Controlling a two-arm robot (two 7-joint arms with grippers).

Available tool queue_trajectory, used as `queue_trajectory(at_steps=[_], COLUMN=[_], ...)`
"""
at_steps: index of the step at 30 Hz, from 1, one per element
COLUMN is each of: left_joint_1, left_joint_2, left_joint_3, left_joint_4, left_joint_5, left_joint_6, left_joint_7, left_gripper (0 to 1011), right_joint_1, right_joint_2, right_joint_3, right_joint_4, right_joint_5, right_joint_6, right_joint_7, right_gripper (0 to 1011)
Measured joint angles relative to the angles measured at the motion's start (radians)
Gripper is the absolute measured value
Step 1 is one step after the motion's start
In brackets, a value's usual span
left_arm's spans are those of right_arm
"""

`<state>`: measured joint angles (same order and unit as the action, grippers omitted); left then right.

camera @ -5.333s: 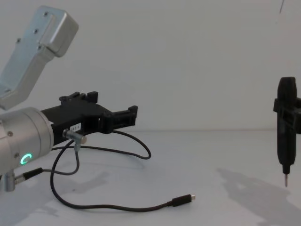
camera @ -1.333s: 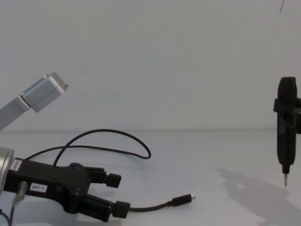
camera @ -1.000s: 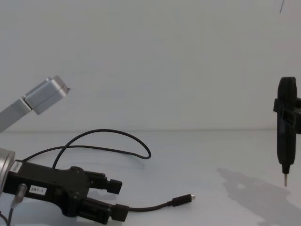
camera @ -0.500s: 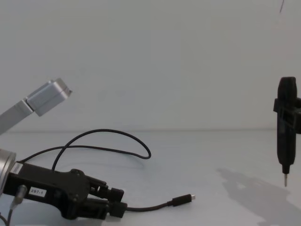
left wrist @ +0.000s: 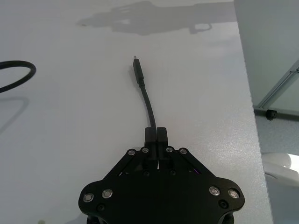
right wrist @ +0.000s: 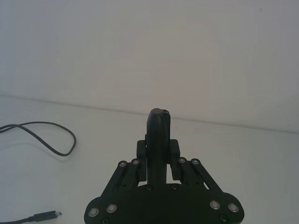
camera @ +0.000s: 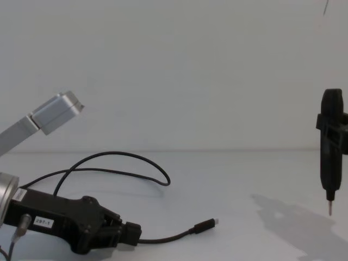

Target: Pick up the data cable with the one hand.

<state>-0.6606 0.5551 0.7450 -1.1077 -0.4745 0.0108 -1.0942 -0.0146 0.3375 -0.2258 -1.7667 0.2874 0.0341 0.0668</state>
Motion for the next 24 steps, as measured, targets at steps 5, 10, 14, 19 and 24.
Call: queue_trajectory(at_steps=[5,10,14,19,24], left_joint_1=[0.0,0.0,0.005,0.016,0.032], left_joint_2=[0.0,0.0,0.001,0.001,-0.001], left_joint_3=[0.001,0.0,-0.013,-0.035,-0.065], left_joint_4=[0.0,0.0,-0.014,-0.039,-0.079], left_joint_5=[0.0,-0.002,-0.012,-0.03,-0.055], left_joint_6=[0.0,0.0,-0.01,-0.027,-0.048], left_joint_7=[0.0,0.001,0.021,0.052,0.097], left_gripper=[29,29,29,29,29], right_joint_1=[0.0,0.0,0.0,0.0,0.0], right_joint_2=[0.0,0.0,0.0,0.0,0.0], right_joint_3=[0.0,0.0,0.0,0.0,0.0], right_joint_4=[0.0,0.0,0.0,0.0,0.0], right_joint_5=[0.0,0.0,0.0,0.0,0.0], right_joint_6=[0.0,0.0,0.0,0.0,0.0], right_joint_7=[0.0,0.0,0.0,0.0,0.0], right_gripper=[279,279,279,279,279])
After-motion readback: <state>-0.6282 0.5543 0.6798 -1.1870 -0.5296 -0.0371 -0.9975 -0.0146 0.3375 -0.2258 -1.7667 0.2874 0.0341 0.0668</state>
